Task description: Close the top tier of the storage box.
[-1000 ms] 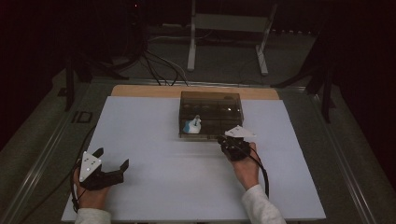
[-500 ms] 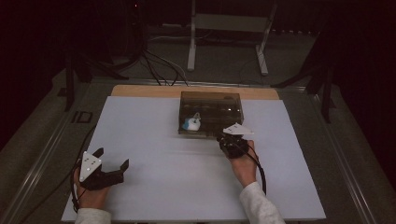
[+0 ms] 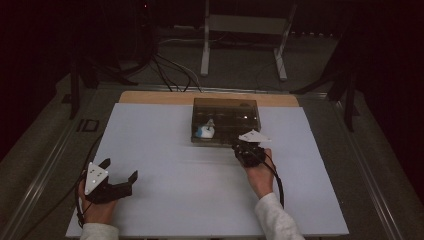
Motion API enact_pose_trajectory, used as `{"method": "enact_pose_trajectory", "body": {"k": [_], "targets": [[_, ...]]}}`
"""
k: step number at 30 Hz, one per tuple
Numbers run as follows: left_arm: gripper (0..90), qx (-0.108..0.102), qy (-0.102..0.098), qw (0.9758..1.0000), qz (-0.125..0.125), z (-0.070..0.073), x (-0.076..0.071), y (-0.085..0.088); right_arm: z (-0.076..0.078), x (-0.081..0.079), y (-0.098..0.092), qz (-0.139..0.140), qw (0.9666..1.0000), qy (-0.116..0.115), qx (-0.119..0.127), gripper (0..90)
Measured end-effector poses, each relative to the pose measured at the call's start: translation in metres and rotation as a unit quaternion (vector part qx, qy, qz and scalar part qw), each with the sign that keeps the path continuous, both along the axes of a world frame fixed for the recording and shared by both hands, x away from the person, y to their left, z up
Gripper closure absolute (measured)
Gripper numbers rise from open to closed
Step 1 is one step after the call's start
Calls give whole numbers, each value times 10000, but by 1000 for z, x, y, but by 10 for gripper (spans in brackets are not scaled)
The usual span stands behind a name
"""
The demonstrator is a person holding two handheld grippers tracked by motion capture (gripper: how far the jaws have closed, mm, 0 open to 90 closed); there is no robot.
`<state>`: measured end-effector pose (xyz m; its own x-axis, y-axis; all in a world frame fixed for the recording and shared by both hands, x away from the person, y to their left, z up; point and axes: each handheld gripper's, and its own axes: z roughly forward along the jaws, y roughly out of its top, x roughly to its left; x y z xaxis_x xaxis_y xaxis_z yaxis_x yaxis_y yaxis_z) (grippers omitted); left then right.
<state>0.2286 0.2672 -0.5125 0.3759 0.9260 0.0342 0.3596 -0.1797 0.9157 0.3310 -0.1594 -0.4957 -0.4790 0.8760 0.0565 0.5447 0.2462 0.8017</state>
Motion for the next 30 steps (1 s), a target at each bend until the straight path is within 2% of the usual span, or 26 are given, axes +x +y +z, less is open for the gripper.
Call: {"method": "enact_pose_trajectory", "body": {"k": [30], "targets": [[6,6,-7,10000,8,0,0,0,-1,11,-1,-263,9996,6,110,900]]}}
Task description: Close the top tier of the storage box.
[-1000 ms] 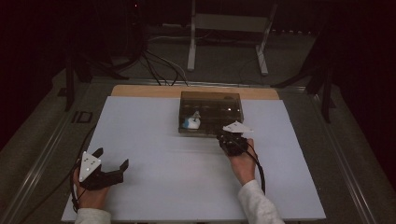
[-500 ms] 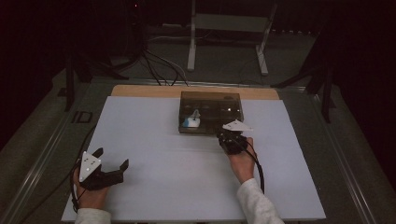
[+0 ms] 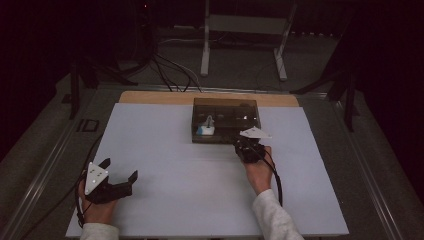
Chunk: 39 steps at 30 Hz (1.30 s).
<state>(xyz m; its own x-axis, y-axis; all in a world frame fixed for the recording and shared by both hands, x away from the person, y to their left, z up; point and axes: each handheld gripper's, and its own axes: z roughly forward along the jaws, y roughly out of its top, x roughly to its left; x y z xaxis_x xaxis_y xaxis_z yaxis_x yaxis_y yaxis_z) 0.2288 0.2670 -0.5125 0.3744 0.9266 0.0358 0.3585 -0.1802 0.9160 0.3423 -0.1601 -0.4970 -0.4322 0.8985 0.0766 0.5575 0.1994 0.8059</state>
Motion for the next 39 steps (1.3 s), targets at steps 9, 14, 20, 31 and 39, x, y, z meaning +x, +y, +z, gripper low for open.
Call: {"method": "enact_pose_trajectory", "body": {"k": [9,14,20,31,39], "targets": [[6,4,2,10000,3,0,0,0,0,2,0,-36,10000,-5,11,900],[6,1,-2,10000,11,0,0,0,0,3,1,-45,10000,-1,14,900],[6,-1,-4,10000,21,0,0,1,0,5,1,-68,10000,-1,13,900],[6,12,-1,10000,26,-1,0,0,0,6,1,-91,10000,4,40,900],[6,6,17,10000,-1,-1,2,-1,-1,7,2,-128,9999,0,77,900]]}}
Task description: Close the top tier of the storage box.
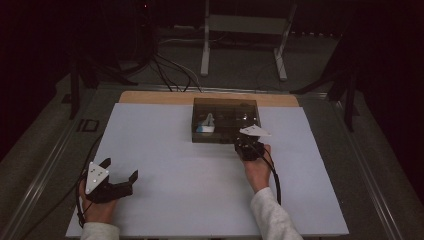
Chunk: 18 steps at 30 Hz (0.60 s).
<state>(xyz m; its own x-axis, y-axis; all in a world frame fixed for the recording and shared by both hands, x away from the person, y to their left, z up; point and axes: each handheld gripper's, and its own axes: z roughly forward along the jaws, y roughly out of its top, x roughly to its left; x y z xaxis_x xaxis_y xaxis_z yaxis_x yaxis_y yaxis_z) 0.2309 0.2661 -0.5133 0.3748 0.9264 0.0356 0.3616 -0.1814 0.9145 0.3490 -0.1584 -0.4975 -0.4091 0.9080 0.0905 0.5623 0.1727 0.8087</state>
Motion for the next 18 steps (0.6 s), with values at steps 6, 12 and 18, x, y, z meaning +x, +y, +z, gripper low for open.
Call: {"method": "enact_pose_trajectory", "body": {"k": [6,12,18], "targets": [[6,-16,11,10000,-5,0,0,0,-1,1,1,-43,10000,-13,21,900],[6,-10,17,10000,-11,-1,0,0,-1,3,1,-68,10000,-10,45,900],[6,-5,7,10000,-6,0,0,0,-1,4,1,-102,9999,-7,63,900]]}}
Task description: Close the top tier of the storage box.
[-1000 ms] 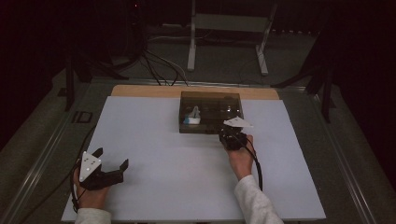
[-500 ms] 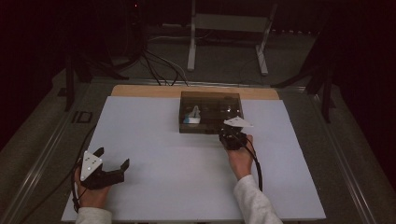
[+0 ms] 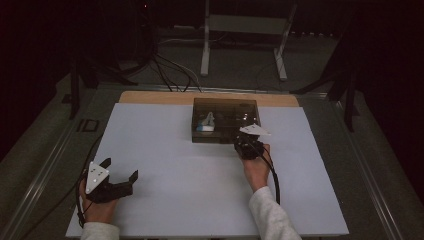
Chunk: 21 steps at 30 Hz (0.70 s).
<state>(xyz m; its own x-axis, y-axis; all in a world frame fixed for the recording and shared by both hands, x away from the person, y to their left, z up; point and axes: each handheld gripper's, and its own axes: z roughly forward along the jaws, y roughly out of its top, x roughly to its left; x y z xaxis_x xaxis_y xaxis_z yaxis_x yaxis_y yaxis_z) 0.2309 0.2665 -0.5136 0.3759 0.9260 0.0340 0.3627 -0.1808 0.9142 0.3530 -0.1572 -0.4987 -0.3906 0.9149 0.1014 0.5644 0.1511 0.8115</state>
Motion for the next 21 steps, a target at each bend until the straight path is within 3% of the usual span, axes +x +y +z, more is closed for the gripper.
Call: {"method": "enact_pose_trajectory", "body": {"k": [21], "targets": [[6,-7,-3,10000,-8,0,0,0,0,3,2,-37,10000,-3,-58,900]]}}
